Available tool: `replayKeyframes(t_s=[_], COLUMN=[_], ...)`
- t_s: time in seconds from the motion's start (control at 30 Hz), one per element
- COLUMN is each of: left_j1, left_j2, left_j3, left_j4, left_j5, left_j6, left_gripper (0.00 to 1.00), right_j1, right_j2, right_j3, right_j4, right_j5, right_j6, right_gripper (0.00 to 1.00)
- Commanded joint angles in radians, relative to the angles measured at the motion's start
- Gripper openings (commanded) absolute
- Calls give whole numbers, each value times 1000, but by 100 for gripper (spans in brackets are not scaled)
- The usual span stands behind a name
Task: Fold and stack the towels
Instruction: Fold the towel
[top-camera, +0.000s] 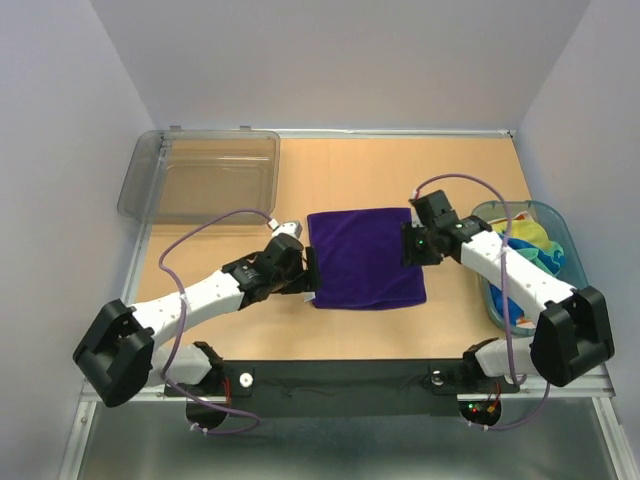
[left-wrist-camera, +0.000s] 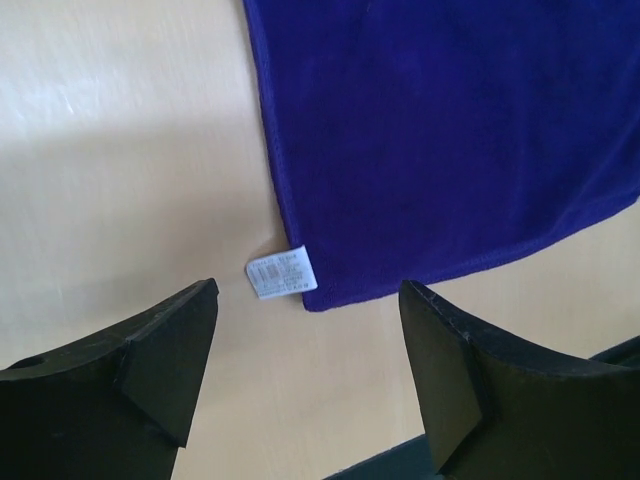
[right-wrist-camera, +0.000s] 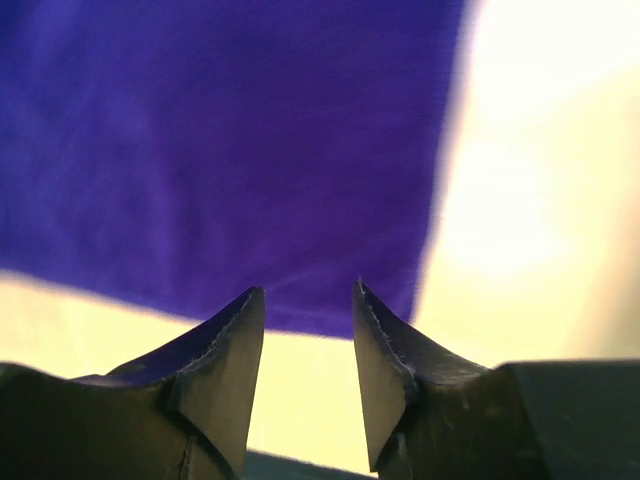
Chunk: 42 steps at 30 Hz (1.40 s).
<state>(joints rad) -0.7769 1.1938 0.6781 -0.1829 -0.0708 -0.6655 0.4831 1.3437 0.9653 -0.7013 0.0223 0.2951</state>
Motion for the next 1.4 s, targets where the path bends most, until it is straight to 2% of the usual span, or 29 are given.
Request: replayKeyframes(t_s=[0.0,0.2,0.27,0.4,0.43,0.6,0.87,1.2,1.27,1.3,1.37], left_j1=[-18,-38,-39,-41,-44,-50,-50,-51,-51,-51,-51], left_j2=[55,113,122,168,176,211,254,224,224,224,225], left_j3=[-32,-18,-22,-20,-20,-15,-15,-18,-20,-20,-18], left_j4=[49,56,57,66,66,74,72,19,11,10,10], left_j5=[6,26,31,46,51,51,55,34,31,31,31], left_j6=[-103,-112,-115,-117,-117,-117,-114,-108,-106,-106,-105], left_gripper=[83,76,69,66,62,61,52,41,39,38,32], right_j1=[-121,-166,-167,-167,-167,-167,-167,-167,-167,-167,-167], right_j2=[-54,-124,-136,-149,-146,-120,-104,-94,-87,-90,-104], right_j3=[-54,-221,-266,-316,-321,-336,-347,-381,-379,-379,-370], right_j4=[37,115,131,170,175,204,224,223,221,221,220], right_j5=[30,24,30,25,19,13,21,-5,-9,-9,-9], right_j6=[160,289,321,340,343,348,340,355,351,348,345], right_gripper=[45,39,37,34,34,32,28,27,24,15,6])
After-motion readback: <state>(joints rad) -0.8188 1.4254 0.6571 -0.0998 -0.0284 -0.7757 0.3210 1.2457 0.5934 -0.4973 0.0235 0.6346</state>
